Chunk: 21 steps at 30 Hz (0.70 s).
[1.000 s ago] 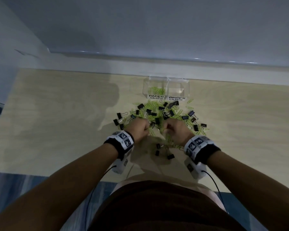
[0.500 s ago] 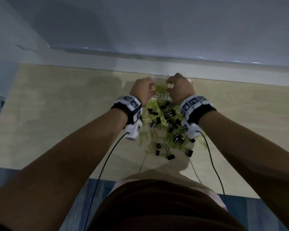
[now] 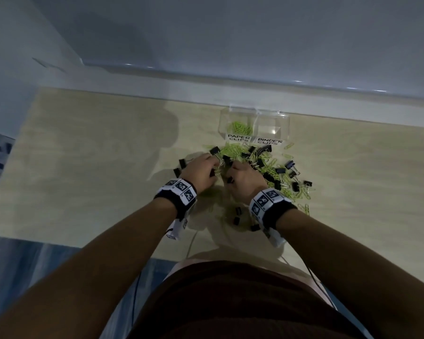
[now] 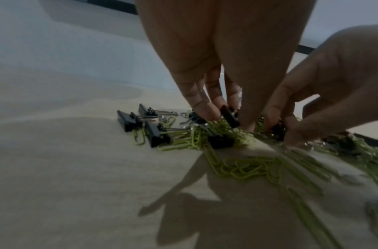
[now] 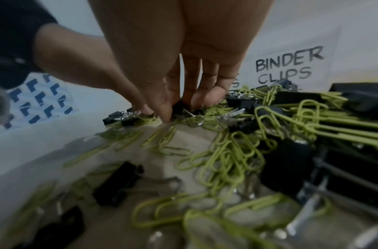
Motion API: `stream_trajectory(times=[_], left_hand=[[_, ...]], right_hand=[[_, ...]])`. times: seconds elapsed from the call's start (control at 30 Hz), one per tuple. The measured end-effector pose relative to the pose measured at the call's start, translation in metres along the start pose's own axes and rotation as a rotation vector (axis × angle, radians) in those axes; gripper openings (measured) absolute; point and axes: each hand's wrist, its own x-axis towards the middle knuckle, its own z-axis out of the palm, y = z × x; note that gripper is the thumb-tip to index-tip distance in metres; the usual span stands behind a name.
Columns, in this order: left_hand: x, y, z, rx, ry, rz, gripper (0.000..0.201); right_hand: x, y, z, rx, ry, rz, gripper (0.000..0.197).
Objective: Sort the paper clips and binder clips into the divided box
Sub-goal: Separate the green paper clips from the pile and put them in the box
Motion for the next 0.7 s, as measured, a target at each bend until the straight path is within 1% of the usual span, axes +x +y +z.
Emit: stream_trajectory(times=[0.07,0.13,0.2,0.27,0.33,0.37,0.4,0.47,0.53,0.57,0.63,0.7], left_hand=[[-0.006,-0.005,-0.004,-0.146,0.081,-0.029,0.03],[-0.015,-0.015,-0.011,-0.272,0.194,-0.093,0.026],[-0.025,-0.032,-0.02,-0.313,0.285,-0.17,0.024],[-0.038,-0.054,-0.025,-0.264,0.327,-0.212,0.025],[-0.049,-0.071,-0.027,-0.122,0.308,-0.202,0.028],[-0.053,-0.077,-0.026,-0.061,0.289,-0.181,0.029],[-0.056,-0.079,-0.025,-0.027,0.274,-0.155,0.03],[-0.057,-0.079,-0.021,-0.008,0.252,-0.082,0.03],[-0.054,-0.075,-0.015,0.006,0.208,-0.011,0.029],[-0.052,-0.072,-0.012,0.012,0.181,0.002,0.028],[-0.049,-0.07,-0.009,0.018,0.137,-0.029,0.026],[-0.048,-0.071,-0.009,0.036,0.127,-0.062,0.023]], right_hand=[[-0.005,0.004,-0.003,0.156,0.053,0.002,0.02],[-0.012,0.011,-0.009,0.327,0.165,0.021,0.013],[-0.021,0.023,-0.018,0.411,0.276,0.1,0.008],[-0.028,0.041,-0.026,0.355,0.308,0.184,0.008],[-0.033,0.055,-0.03,0.181,0.244,0.237,0.013],[-0.033,0.058,-0.031,0.085,0.209,0.237,0.018],[-0.032,0.057,-0.03,0.01,0.179,0.218,0.023],[-0.026,0.043,-0.028,-0.076,0.15,0.122,0.027],[-0.017,0.018,-0.024,-0.108,0.128,-0.034,0.026],[-0.012,0.005,-0.021,-0.116,0.101,-0.105,0.025],[0.0,-0.021,-0.012,-0.143,-0.001,-0.192,0.025],[0.01,-0.04,-0.003,-0.195,-0.081,-0.222,0.029]])
